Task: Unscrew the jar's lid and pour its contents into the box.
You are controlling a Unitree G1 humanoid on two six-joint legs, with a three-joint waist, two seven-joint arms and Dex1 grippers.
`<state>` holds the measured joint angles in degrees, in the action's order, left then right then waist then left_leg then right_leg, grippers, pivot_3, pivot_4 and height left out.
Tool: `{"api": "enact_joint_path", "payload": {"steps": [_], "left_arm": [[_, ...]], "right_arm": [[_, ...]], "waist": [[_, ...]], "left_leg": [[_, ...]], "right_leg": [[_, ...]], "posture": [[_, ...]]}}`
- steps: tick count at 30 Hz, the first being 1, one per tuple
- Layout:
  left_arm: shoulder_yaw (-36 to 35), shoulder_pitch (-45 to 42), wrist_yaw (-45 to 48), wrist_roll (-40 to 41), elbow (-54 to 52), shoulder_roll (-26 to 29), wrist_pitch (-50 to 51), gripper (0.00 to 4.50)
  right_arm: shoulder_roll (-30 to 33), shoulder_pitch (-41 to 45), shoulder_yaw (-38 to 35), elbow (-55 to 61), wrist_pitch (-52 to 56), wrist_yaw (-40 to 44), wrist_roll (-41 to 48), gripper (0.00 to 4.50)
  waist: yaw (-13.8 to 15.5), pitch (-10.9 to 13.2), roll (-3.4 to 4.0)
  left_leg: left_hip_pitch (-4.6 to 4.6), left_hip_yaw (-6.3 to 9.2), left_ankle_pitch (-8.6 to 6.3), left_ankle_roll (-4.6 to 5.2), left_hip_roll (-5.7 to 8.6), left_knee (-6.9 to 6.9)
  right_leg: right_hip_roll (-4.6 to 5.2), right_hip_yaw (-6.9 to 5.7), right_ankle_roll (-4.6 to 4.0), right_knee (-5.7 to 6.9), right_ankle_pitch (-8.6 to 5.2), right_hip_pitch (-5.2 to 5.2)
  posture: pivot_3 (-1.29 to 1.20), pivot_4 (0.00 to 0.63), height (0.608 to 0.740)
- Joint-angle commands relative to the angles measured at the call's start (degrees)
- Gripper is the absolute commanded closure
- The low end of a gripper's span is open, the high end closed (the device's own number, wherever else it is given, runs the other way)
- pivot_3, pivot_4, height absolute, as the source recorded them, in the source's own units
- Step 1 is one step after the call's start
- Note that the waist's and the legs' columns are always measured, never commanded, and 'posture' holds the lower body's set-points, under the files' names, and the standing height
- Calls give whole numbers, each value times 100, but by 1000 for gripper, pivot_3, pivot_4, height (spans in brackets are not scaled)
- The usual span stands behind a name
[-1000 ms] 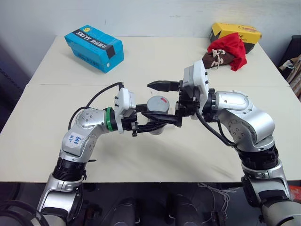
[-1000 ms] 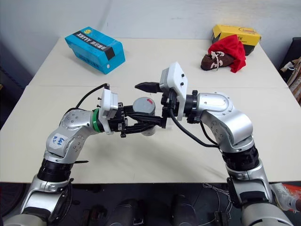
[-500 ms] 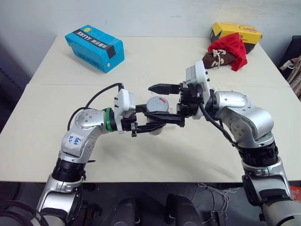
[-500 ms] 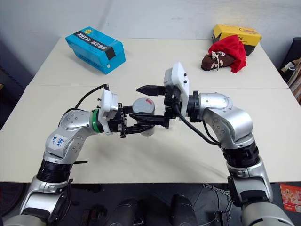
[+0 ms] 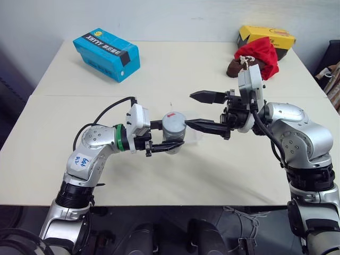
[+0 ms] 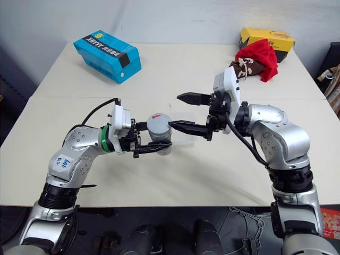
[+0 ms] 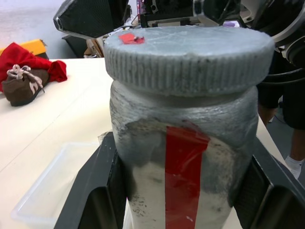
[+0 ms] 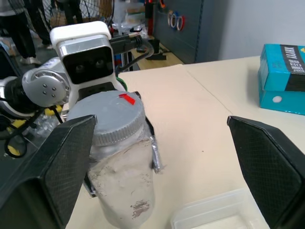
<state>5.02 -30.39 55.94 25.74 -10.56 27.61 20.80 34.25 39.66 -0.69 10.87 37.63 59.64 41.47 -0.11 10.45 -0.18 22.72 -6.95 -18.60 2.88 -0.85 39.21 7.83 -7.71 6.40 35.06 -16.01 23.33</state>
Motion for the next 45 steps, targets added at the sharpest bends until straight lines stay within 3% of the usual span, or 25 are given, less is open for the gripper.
{"api": "enact_joint_path", "payload": {"steps": [1, 18, 45], "left_arm": [[-111, 22, -32, 74, -221, 8, -80, 2184], [-78, -110, -28, 189, -118, -92, 3, 2184], [-78, -28, -92, 159, -141, -57, -29, 2184]], "right_arm": [[49, 60, -326, 319, 80, 135, 438, 16], [-694, 695, 688, 374, -193, -489, -503, 16], [-525, 570, 463, -217, -254, -132, -717, 16]], "waist": [[-2, 0, 0], [-3, 0, 0], [-4, 0, 0]], "left_leg": [[0, -2, 0, 0, 0, 0], [0, -1, 2, 1, 4, 0], [0, -2, 2, 1, 2, 0]], "right_leg": [[0, 1, 0, 0, 0, 0], [3, 1, 0, 4, 0, 2], [1, 2, 0, 4, 0, 3]], "posture": [[0, 150, 740], [0, 150, 740], [0, 150, 740]]}}
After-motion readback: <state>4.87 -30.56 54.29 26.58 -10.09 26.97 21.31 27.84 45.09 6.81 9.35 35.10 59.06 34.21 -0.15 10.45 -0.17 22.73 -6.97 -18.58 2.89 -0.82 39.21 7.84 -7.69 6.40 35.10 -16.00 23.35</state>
